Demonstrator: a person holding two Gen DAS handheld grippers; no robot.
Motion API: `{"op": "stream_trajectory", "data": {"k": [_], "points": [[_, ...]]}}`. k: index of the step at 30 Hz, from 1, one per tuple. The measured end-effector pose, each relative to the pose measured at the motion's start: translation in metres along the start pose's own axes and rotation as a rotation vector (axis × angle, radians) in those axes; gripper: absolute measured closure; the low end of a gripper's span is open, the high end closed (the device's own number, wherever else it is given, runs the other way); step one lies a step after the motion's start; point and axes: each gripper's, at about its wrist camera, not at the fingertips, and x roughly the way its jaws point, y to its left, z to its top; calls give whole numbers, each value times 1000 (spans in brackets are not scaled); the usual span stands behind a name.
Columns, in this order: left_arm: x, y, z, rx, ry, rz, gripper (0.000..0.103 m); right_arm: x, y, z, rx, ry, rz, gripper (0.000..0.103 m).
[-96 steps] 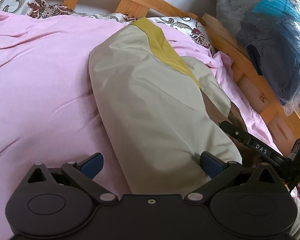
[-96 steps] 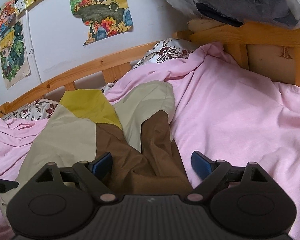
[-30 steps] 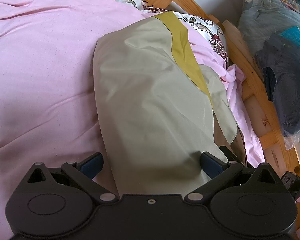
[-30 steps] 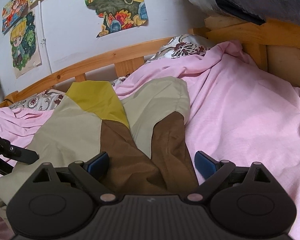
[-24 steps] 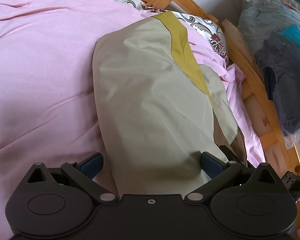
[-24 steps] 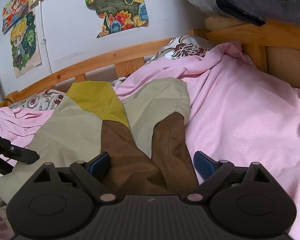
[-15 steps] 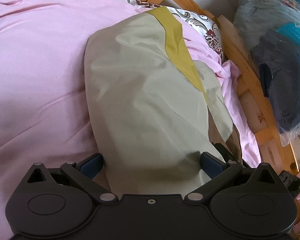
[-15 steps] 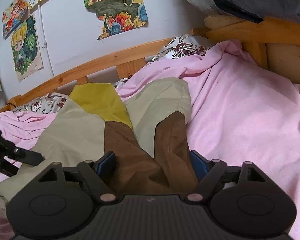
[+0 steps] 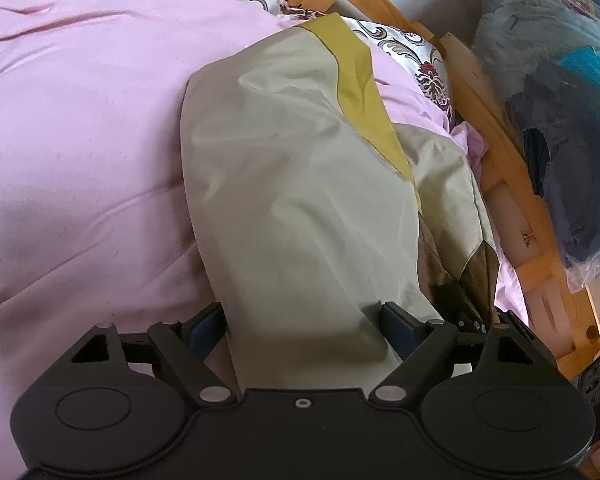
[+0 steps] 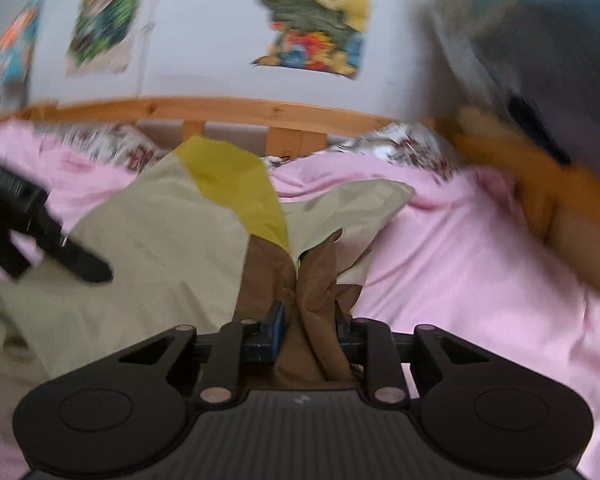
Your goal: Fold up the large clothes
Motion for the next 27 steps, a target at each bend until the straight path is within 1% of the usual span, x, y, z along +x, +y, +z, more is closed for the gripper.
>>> {"op": "stream_trajectory", "data": {"k": [2, 4, 5, 6, 7, 8, 9, 11, 12, 13, 14, 15, 16, 17, 18, 19, 20, 23, 27], "points": [[3, 0, 0, -6, 2, 2, 11, 1, -2, 1, 14, 8, 1, 77], [6, 0, 0, -23, 5, 9, 6, 3, -15, 0, 96, 27, 22, 70], [9, 2, -1, -40, 9, 8, 4, 5, -21, -1, 130, 36, 31, 64], [11, 3, -1, -57, 12, 1, 4, 7, -27, -2, 171, 48, 46, 61], [12, 5, -1, -69, 14, -7, 4, 8, -32, -3, 202, 55, 54, 59], [13, 7, -1, -79, 16, -15, 7, 10, -37, -4, 241, 63, 70, 56], [13, 7, 0, -83, 16, -24, 9, 11, -42, -5, 274, 70, 85, 55], [12, 2, 0, -64, 9, -15, 14, 13, -50, -7, 331, 75, 104, 55], [12, 0, 0, -52, 6, -6, 15, 14, -53, -8, 353, 74, 115, 60], [11, -2, -1, -41, 2, 0, 20, 14, -53, -9, 360, 72, 117, 64], [9, -5, -1, -33, -4, 0, 25, 13, -54, -9, 359, 65, 123, 73], [7, -7, -1, -27, -11, -1, 28, 11, -53, -9, 354, 54, 127, 78], [6, -9, -1, -24, -20, 1, 33, 9, -51, -8, 343, 44, 128, 80], [4, -11, -1, -22, -30, 1, 39, 7, -48, -7, 331, 34, 127, 84], [2, -12, -1, -21, -38, -1, 42, 4, -45, -4, 317, 17, 130, 88], [-1, -12, 0, -22, -45, -6, 49, 0, -43, -2, 312, 1, 137, 90], [-5, -11, 0, -23, -52, -13, 53, -4, -41, 2, 311, -18, 148, 91], [-19, -11, 5, -9, -85, -34, 58, -18, -31, 19, 293, -83, 175, 93], [-51, -10, 22, 47, -132, -40, 59, -34, -9, 42, 246, -163, 184, 93]]}}
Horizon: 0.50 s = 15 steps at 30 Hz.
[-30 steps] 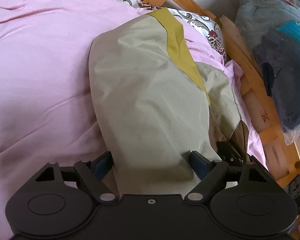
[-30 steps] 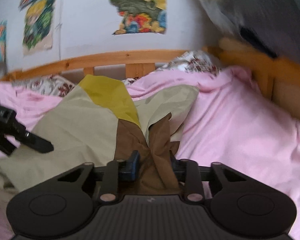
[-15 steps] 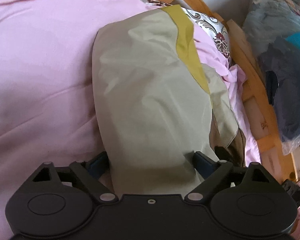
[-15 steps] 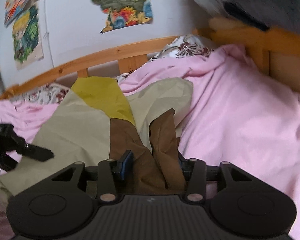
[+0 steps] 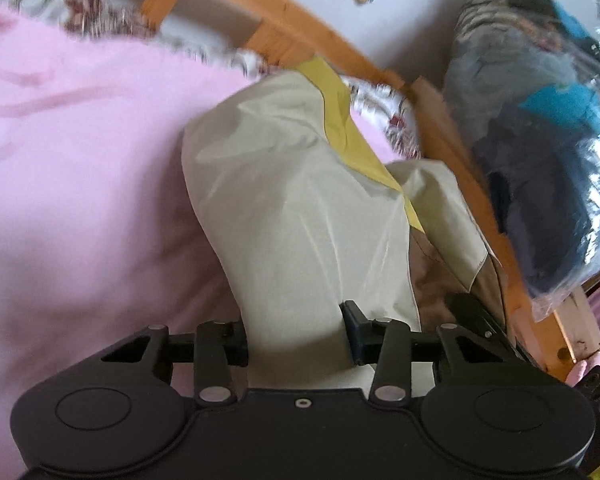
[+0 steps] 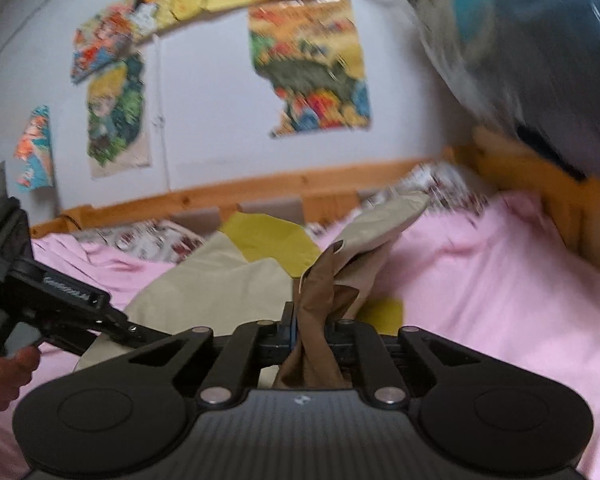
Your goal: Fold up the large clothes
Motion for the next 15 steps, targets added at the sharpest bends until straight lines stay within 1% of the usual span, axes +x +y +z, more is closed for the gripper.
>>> {"op": "stream_trajectory", "data": {"k": [2, 5, 8, 10, 12, 15], "points": [[-18, 3, 11, 29, -26, 9, 59, 2, 13, 8, -10, -26, 13, 93], [-43, 10, 24, 72, -57, 45, 59, 13, 37, 19, -17, -54, 52, 93], [-68, 26, 28, 90, -85, 88, 59, 30, 62, 21, -41, -60, 100, 93], [-82, 42, 27, 85, -96, 127, 59, 43, 79, 17, -48, -46, 134, 93], [-89, 58, 21, 72, -92, 168, 59, 55, 93, 6, -63, -16, 156, 93], [-85, 82, 7, 33, -35, 224, 58, 71, 104, -17, -80, 72, 173, 93]]}}
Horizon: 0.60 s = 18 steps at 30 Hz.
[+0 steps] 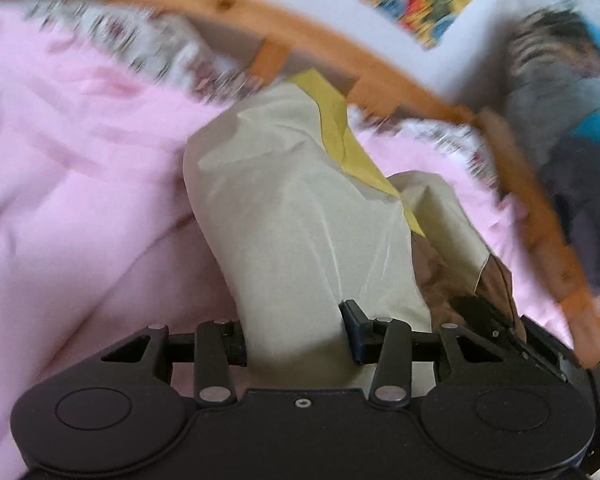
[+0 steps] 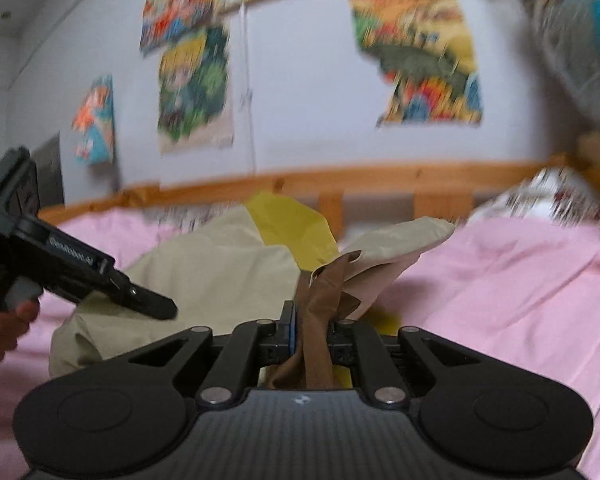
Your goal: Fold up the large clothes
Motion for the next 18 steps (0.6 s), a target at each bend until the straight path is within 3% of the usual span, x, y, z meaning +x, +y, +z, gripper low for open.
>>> {"op": "stream_trajectory", "data": {"k": [3, 7, 9, 11, 16, 18], "points": [[3, 6, -13, -45, -18, 4, 52, 7, 1, -16, 17, 71, -23, 85], [1, -4, -17, -51, -33, 33, 41, 1, -9, -21, 62, 99, -53, 73], [-2, -10, -17, -52, -31, 53, 34, -5, -15, -20, 92, 108, -57, 59], [-7, -16, -19, -63, -41, 72, 19, -10, -17, -17, 91, 102, -80, 47], [-32, -36, -32, -34, -105, 129, 4, -36, -17, -6, 82, 67, -112, 24], [-44, -47, -39, 1, -141, 152, 3, -47, -15, 1, 74, 42, -121, 14]]}}
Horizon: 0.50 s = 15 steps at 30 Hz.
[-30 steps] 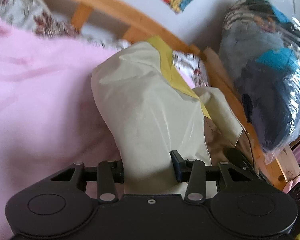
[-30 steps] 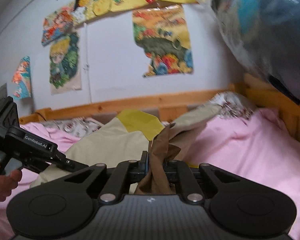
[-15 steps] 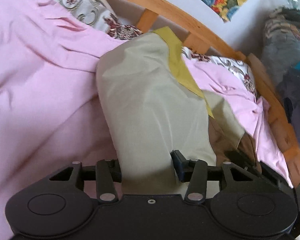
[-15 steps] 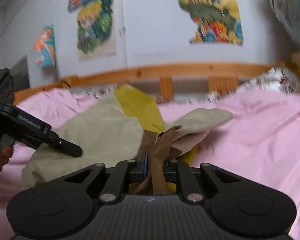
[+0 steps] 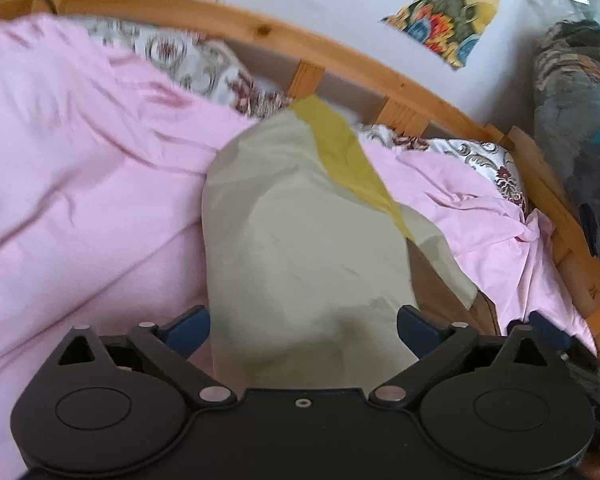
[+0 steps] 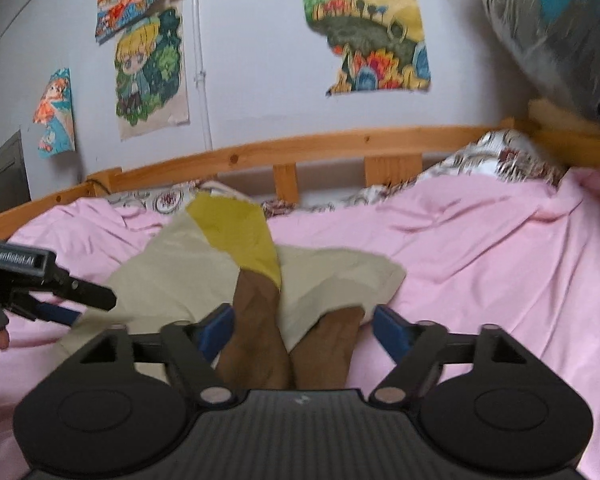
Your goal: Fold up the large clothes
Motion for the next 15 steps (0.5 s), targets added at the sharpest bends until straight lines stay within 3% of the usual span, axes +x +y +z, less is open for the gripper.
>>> {"op": "stream_trajectory", "data": {"k": [7, 15], "points": [[-63, -38, -13, 125, -132, 43, 1, -43, 13, 21, -18, -100, -20, 1], [-138, -64, -42, 163, -257, 84, 1, -110, 33, 30, -25, -225, -40, 0]]}}
